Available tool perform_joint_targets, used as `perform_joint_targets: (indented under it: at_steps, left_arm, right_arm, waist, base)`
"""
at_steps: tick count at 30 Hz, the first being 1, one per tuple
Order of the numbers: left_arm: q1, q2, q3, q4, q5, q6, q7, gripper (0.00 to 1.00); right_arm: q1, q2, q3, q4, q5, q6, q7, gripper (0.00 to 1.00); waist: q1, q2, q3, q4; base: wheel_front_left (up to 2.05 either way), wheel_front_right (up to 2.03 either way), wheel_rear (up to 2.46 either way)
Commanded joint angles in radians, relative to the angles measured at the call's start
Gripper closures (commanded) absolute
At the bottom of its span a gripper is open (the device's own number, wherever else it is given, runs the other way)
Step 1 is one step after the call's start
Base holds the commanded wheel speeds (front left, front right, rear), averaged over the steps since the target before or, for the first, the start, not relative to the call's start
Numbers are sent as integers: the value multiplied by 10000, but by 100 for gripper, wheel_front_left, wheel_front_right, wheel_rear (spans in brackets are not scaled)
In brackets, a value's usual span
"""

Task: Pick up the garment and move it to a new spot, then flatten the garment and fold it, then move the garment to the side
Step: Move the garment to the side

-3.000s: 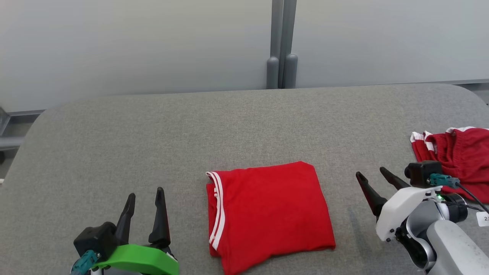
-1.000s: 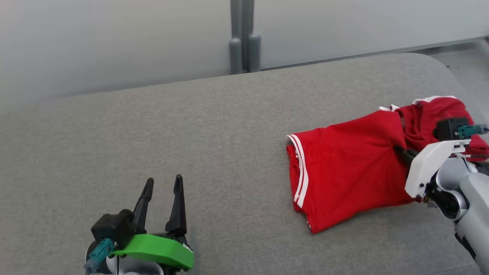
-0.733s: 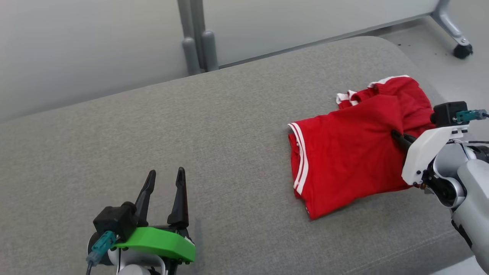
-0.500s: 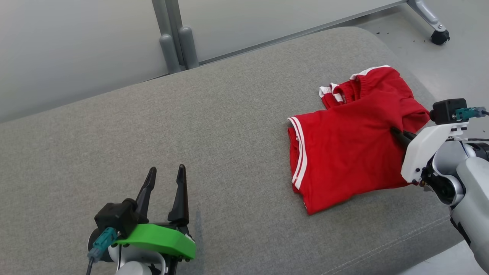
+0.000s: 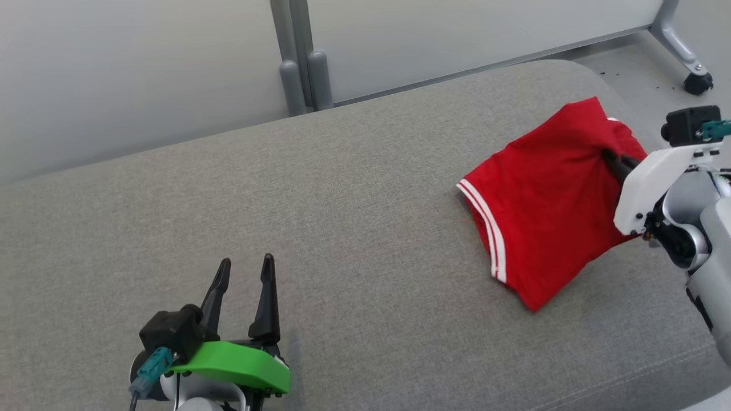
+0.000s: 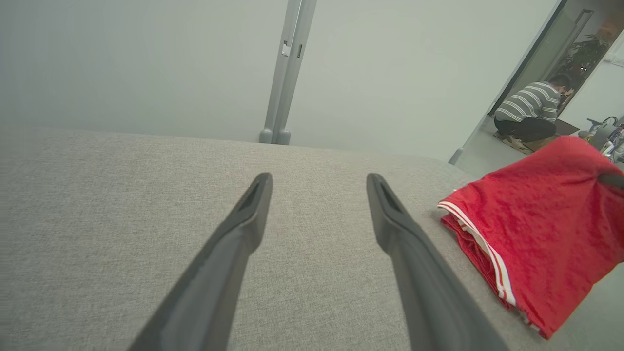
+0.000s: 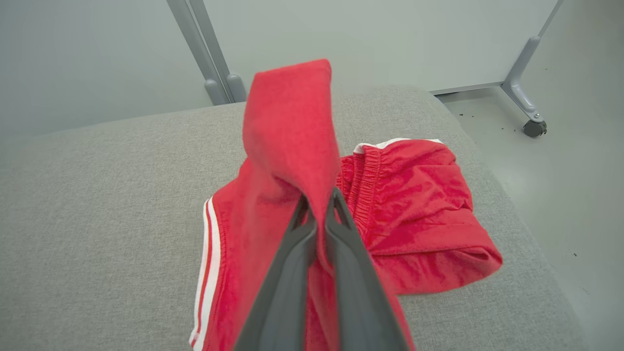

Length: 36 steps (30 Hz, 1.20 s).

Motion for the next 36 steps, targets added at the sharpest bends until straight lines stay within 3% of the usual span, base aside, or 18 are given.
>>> perform_joint_targets:
  at_steps: [1,15,24,36]
  left_arm:
    - [95,30,59,-26,-33,40,-36,0]
    - [-233,361,68,-342,169,153,150,0]
    - [-496,723,-20,-732,427,290,515,0]
    - [-885,1251,-122,-1507,819,542,1095,0]
  right_arm:
    - [-298,-33,-190,136,-190,1,51,100]
    - [-1299,-634,-1628,1858,-1388,1,-471,100]
    - [-1410,-1093,-2093,2919,-2311,1,-1413,100]
    - [-2379,-1334,-3583,4928,-3735,-1,-2726,100]
  waist:
    - [0,49,19,242]
    - [0,49,856,846]
    - [0,49,1685,1141]
    - [0,49,2771,1419]
  base:
    - [0,0,0]
    - [0,0,0]
    - [0,0,0]
    - [0,0,0]
